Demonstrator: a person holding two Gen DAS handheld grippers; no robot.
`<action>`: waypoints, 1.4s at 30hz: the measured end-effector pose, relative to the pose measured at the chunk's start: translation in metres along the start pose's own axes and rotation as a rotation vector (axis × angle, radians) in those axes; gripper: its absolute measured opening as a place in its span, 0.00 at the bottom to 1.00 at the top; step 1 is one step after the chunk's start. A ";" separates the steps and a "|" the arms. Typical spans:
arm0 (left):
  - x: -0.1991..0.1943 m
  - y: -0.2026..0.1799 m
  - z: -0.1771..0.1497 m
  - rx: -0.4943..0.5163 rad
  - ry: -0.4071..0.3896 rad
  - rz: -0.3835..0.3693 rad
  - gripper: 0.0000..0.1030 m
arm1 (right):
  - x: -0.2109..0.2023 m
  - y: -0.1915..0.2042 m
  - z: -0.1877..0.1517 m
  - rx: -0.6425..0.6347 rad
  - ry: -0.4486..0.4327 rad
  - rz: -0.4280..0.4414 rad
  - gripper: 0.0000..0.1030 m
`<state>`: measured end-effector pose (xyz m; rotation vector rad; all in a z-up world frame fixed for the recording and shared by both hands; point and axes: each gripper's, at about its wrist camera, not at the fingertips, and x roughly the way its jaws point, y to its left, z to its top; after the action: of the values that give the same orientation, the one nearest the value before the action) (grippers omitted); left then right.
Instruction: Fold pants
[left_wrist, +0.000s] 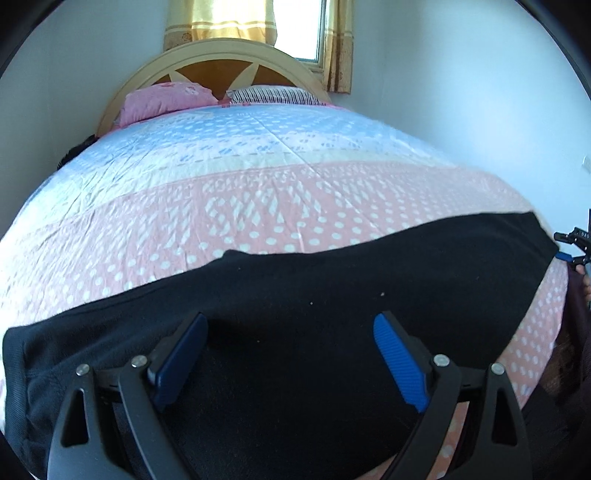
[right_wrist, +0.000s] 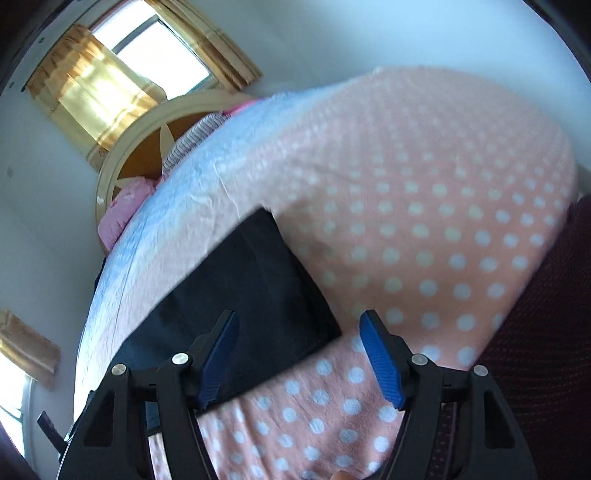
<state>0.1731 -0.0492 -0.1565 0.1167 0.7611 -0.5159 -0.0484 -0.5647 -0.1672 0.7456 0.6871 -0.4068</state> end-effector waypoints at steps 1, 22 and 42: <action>0.002 -0.001 0.000 0.005 0.008 0.007 0.92 | 0.002 -0.001 0.000 -0.006 -0.013 -0.001 0.67; 0.010 -0.001 -0.006 0.027 0.072 0.011 0.94 | 0.006 0.001 -0.004 -0.016 0.007 0.032 0.15; -0.017 -0.008 0.000 -0.031 -0.005 -0.058 0.95 | -0.042 0.140 -0.031 -0.464 -0.154 0.045 0.12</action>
<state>0.1586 -0.0496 -0.1440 0.0645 0.7694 -0.5591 -0.0123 -0.4439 -0.0874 0.2859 0.5881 -0.2462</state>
